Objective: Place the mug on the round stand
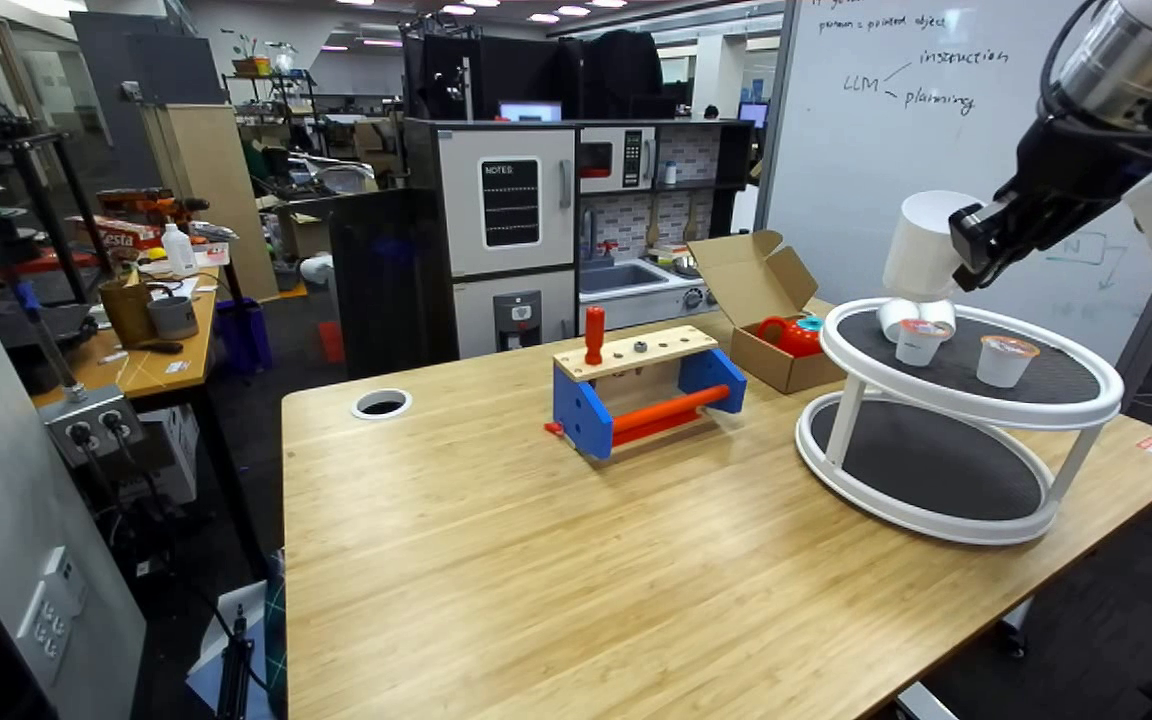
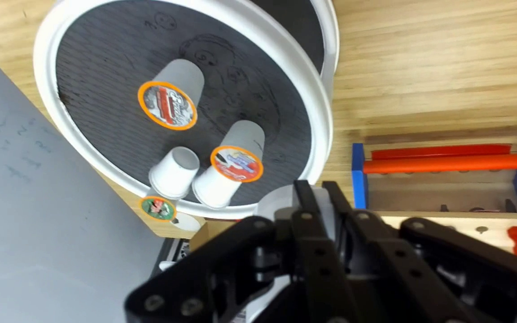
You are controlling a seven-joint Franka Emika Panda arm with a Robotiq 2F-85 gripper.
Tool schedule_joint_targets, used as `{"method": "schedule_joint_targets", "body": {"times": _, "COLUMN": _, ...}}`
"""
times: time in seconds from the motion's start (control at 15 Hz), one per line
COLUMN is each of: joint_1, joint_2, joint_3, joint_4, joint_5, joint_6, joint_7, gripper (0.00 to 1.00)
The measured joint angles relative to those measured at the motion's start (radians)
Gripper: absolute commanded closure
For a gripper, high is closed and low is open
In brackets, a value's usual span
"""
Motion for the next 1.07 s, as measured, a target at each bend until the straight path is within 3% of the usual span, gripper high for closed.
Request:
{"method": "schedule_joint_targets", "body": {"times": 0.53, "joint_1": -0.098, "joint_2": -0.029, "joint_3": -0.014, "joint_4": -0.035, "joint_5": 0.034, "joint_6": -0.062, "joint_7": 0.198, "gripper": 0.98}}
{"method": "schedule_joint_targets", "body": {"times": 1.07, "joint_1": -0.132, "joint_2": -0.078, "joint_3": -0.055, "joint_4": -0.098, "joint_5": 0.042, "joint_6": -0.091, "joint_7": 0.292, "gripper": 0.98}}
